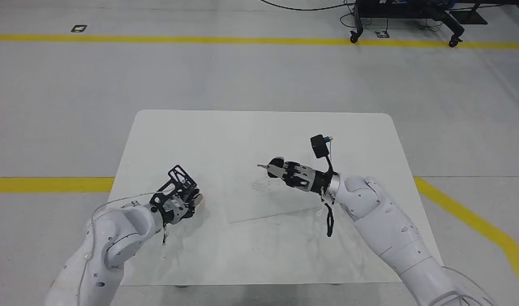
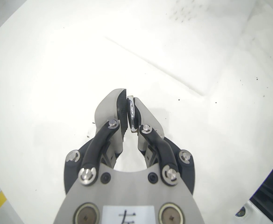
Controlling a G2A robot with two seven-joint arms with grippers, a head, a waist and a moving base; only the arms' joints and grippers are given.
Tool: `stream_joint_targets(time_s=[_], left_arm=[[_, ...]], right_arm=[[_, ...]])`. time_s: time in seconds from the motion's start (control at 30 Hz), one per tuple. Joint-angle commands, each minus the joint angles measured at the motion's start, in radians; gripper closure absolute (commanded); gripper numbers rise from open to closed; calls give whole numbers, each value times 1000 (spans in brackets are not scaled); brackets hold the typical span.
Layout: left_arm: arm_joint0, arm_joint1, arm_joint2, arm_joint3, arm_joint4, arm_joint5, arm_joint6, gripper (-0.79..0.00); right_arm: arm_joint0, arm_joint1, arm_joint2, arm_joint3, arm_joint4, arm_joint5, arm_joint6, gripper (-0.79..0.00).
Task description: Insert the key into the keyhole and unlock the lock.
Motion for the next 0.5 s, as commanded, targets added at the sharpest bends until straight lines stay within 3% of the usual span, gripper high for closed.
stream_joint_targets(time_s=[0.0, 0.33, 0.4, 0.43, 0.47], left_arm=[[-4, 0, -5, 4, -45, -6, 5, 0], [-82, -5, 20, 123, -438, -130, 41, 0], [-108, -5, 24, 135, -440, -167, 73, 0], [-128, -3, 22, 108, -333, -200, 86, 0], [-128, -3, 22, 108, -333, -200, 86, 0]], right_arm=[[0, 0, 0, 0, 0, 0, 0, 0], [0, 0, 0, 0, 0, 0, 0, 0], [0, 0, 0, 0, 0, 0, 0, 0], [0, 0, 0, 0, 0, 0, 0, 0], [0, 0, 0, 0, 0, 0, 0, 0]])
